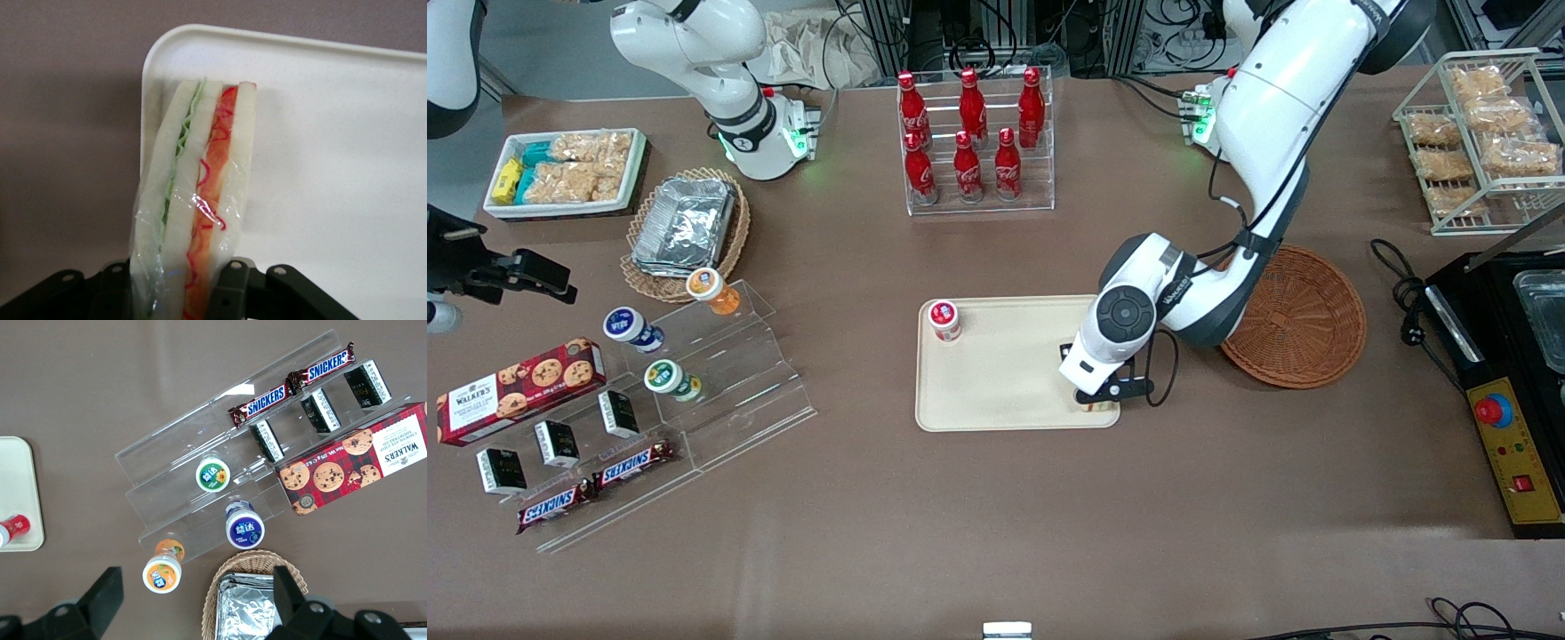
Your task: Place sandwich from basket to tray
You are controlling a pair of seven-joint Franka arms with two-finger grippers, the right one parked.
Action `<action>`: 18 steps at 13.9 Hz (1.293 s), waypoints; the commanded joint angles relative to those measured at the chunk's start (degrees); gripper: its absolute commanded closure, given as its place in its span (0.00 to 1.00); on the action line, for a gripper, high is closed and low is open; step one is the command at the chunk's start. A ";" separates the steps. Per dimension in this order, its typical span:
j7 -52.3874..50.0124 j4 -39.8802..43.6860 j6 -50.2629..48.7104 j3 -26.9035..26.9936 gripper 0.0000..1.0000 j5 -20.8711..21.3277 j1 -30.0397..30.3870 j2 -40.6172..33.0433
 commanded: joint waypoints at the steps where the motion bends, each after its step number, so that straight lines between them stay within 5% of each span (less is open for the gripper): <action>1: -1.60 1.71 0.23 0.62 0.52 1.22 -0.91 1.76; 3: -1.51 1.88 0.23 0.53 0.00 1.66 -0.91 1.76; 10: -0.99 4.33 -9.93 0.44 0.00 0.87 -0.12 -6.40; 18: 16.31 5.84 -27.27 0.44 0.00 -3.17 8.13 -19.32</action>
